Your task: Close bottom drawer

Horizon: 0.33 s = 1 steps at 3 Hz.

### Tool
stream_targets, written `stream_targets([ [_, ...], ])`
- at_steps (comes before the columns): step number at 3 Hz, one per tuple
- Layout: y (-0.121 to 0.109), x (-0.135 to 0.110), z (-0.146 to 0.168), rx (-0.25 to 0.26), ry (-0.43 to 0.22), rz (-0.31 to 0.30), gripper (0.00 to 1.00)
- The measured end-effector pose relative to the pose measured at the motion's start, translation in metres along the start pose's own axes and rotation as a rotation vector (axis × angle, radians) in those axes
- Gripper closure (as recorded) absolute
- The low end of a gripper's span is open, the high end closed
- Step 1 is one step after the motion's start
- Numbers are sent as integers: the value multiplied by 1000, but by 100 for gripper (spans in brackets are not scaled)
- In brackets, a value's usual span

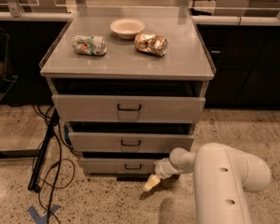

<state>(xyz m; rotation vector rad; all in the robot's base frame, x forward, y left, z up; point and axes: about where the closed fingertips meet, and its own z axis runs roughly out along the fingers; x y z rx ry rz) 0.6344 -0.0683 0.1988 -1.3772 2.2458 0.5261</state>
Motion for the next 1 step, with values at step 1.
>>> stream_targets([
  [1, 0, 0, 0, 0, 0, 0, 0],
])
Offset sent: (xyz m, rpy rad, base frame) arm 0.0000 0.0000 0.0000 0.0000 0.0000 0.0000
